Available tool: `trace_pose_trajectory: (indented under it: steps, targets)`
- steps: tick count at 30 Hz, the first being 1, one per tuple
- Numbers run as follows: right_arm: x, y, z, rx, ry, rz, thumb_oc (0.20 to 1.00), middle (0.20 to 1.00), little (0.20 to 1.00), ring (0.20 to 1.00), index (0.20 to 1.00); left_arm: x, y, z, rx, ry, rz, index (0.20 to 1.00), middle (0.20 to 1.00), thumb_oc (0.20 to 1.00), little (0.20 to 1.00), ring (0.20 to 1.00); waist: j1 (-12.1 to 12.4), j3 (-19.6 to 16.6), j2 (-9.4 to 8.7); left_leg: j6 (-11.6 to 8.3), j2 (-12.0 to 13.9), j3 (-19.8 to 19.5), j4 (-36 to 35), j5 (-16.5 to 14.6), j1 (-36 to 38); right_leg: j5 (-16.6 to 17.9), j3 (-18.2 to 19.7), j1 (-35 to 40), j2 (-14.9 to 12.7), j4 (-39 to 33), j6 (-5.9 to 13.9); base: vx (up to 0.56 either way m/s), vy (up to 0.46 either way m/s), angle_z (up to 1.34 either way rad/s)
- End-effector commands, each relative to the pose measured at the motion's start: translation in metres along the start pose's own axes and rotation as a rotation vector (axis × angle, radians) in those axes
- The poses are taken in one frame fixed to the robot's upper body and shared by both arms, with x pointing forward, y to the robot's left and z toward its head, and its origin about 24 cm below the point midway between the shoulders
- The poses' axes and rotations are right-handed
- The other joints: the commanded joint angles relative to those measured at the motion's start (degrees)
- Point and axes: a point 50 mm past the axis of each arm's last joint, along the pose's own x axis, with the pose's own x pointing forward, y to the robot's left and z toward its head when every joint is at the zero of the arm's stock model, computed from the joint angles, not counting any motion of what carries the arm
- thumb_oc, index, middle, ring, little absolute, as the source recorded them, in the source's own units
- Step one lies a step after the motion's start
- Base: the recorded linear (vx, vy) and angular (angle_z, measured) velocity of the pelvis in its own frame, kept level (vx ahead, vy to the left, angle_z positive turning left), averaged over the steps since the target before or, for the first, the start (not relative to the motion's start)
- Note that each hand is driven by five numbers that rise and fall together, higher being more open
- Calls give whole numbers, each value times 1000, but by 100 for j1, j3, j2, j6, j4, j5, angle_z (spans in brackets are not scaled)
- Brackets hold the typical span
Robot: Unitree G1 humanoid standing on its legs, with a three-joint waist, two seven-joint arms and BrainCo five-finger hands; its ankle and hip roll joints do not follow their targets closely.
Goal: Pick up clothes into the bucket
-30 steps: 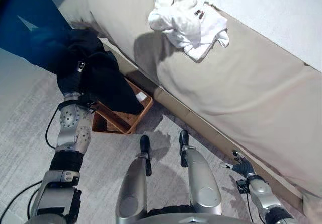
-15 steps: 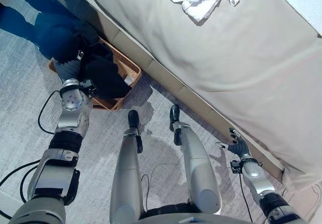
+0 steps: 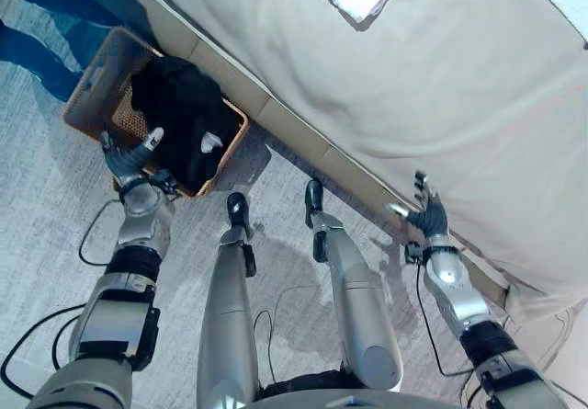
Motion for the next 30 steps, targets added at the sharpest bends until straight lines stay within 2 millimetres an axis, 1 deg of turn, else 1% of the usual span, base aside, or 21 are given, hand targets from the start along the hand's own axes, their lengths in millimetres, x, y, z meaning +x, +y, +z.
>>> trace_pose_trajectory:
  steps: [1, 3, 4, 5, 7, 8, 9, 10, 11, 13, 15, 16, 17, 18, 19, 21, 22, 23, 25, 27, 30]
  targets:
    - [11, -32, 38, -53, -206, -120, 1000, 1000, 1000, 1000, 1000, -11, 21, -17, 71, -9, 50, 1000, 1000, 1000, 1000, 1000, 217, -119, 102, 48, -126, -33, -18, -189, 373, 22, -64, 436, -262, -265, 348, 30, 8, -2]
    - [21, -42, 63, -66, -315, -170, 1000, 1000, 1000, 1000, 1000, -28, 24, -34, 166, -14, 4, 1000, 1000, 1000, 1000, 1000, 321, -119, 183, 38, -143, -36, -201, -142, 610, 40, -74, 631, -277, -360, 352, 39, -13, -3]
    - [27, -48, 80, -75, -381, -197, 1000, 1000, 1000, 1000, 1000, -38, 32, -50, 237, 12, -18, 1000, 1000, 1000, 1000, 1000, 392, -119, 249, 24, -140, -40, -397, -88, 832, 47, -106, 823, -291, -457, 356, 36, -25, -9]
    - [27, -48, 80, -76, -381, -196, 1000, 1000, 1000, 1000, 1000, -38, 32, -50, 238, 13, -18, 1000, 1000, 1000, 1000, 1000, 390, -119, 251, 23, -141, -42, -412, -83, 846, 50, -108, 836, -292, -467, 356, 37, -29, -7]
    - [31, -55, 95, -95, -443, -225, 1000, 1000, 1000, 1000, 1000, -48, 35, -60, 282, 23, -45, 1000, 1000, 1000, 1000, 1000, 468, -119, 341, 8, -155, -71, -599, -24, 1060, 42, -151, 1019, -304, -524, 357, 46, -34, 3]
    - [35, -62, 109, -121, -497, -253, 1000, 1000, 1000, 1000, 1000, -56, 38, -66, 339, 20, -88, 1000, 1000, 1000, 1000, 1000, 526, -119, 434, 0, -165, -116, -797, 36, 1295, 16, -210, 1211, -318, -545, 355, 51, -39, 6]
    - [34, -62, 109, -122, -497, -253, 1000, 1000, 1000, 1000, 1000, -57, 39, -67, 340, 20, -88, 1000, 1000, 1000, 1000, 1000, 521, -119, 437, -1, -166, -120, -811, 41, 1308, 17, -215, 1223, -319, -552, 355, 70, -63, 11]
    - [39, -68, 123, -149, -548, -278, 1000, 1000, 1000, 1000, 1000, -63, 42, -73, 408, 17, -140, 1000, 1000, 1000, 1000, 1000, 591, -119, 525, -7, -175, -152, -999, 90, 1531, -22, -237, 1372, -324, -544, 354, 38, -34, 8]
    - [39, -68, 123, -150, -547, -278, 1000, 1000, 1000, 1000, 1000, -64, 42, -73, 408, 18, -140, 1000, 1000, 1000, 1000, 1000, 589, -119, 527, -7, -175, -153, -1014, 95, 1545, -22, -239, 1382, -325, -549, 354, 55, -61, 20]
    - [45, -73, 138, -200, -591, -293, 1000, 1000, 1000, 1000, 1000, -70, 42, -77, 408, 24, -188, 1000, 1000, 1000, 1000, 1000, 675, -119, 619, -26, -191, -219, -1227, 174, 1766, -68, -295, 1530, -342, -534, 351, 42, -62, 19]
    - [51, -79, 146, -246, -602, -315, 1000, 1000, 1000, 1000, 1000, -78, 37, -79, 388, 21, -245, 1000, 1000, 1000, 1000, 1000, 749, -119, 726, -58, -197, -296, -1471, 285, 1978, -120, -377, 1667, -381, -523, 347, 50, -84, 13]
    - [61, -89, 156, -300, -603, -353, 1000, 1000, 1000, 1000, 1000, -86, 30, -79, 373, 7, -336, 1000, 1000, 1000, 1000, 1000, 836, -119, 839, -86, -205, -375, -1694, 397, 2148, -181, -466, 1777, -418, -495, 342, 36, -72, 17]
    - [61, -89, 156, -300, -604, -352, 1000, 1000, 1000, 1000, 1000, -86, 30, -79, 372, 8, -336, 1000, 1000, 1000, 1000, 1000, 825, -119, 845, -87, -205, -382, -1709, 403, 2157, -182, -474, 1784, -419, -499, 341, 31, -77, 36]
    - [69, -93, 159, -321, -586, -370, 1000, 1000, 1000, 1000, 1000, -90, 26, -82, 373, 17, -372, 1000, 1000, 1000, 1000, 1000, 868, -119, 898, -99, -205, -423, -1808, 465, 2227, -217, -524, 1833, -442, -473, 335, 28, -69, 37]
    - [83, -104, 168, -360, -548, -390, 1000, 1000, 1000, 1000, 1000, -98, 17, -85, 379, 22, -467, 1000, 1000, 1000, 1000, 1000, 942, -131, 966, -108, -214, -499, -1943, 544, 2324, -270, -579, 1876, -472, -402, 314, 27, -69, 36]
    - [84, -104, 169, -361, -551, -388, 1000, 1000, 1000, 1000, 1000, -98, 17, -85, 376, 22, -466, 1000, 1000, 1000, 1000, 1000, 921, -121, 975, -109, -215, -505, -1953, 550, 2333, -273, -586, 1883, -474, -401, 314, 27, -32, 24]
    - [105, -113, 181, -450, -489, -403, 1000, 1000, 1000, 1000, 1000, -115, 4, -91, 396, 35, -629, 1000, 1000, 1000, 1000, 1000, 1022, -178, 1080, -103, -221, -573, -2114, 619, 2416, -359, -592, 1827, -499, -243, 296, 35, -23, 17]
    - [106, -113, 182, -450, -492, -401, 1000, 1000, 1000, 1000, 1000, -115, 3, -91, 394, 35, -628, 1000, 1000, 1000, 1000, 1000, 1007, -173, 1085, -103, -222, -571, -2116, 621, 2414, -363, -589, 1820, -500, -236, 296, 40, -37, 7]
    - [120, -121, 191, -544, -436, -423, 1000, 1000, 1000, 1000, 1000, -129, -5, -99, 413, 61, -739, 1000, 1000, 1000, 1000, 1000, 1090, -190, 1149, -99, -221, -575, -2134, 643, 2396, -413, -569, 1724, -509, -113, 279, 17, -31, 4]
    - [129, -126, 203, -584, -403, -444, 1000, 1000, 1000, 1000, 1000, -141, -12, -107, 416, 103, -821, 1000, 1000, 1000, 1000, 1000, 1092, -178, 1189, -100, -221, -585, -2132, 649, 2351, -452, -558, 1632, -516, -41, 260, 24, -42, 0]
    - [139, -132, 212, -657, -339, -478, 1000, 1000, 1000, 1000, 1000, -163, -26, -116, 442, 132, -978, 1000, 1000, 1000, 1000, 1000, 1108, -120, 1266, -119, -199, -622, -2142, 703, 2254, -512, -571, 1436, -508, 111, 245, 9, -65, -4]
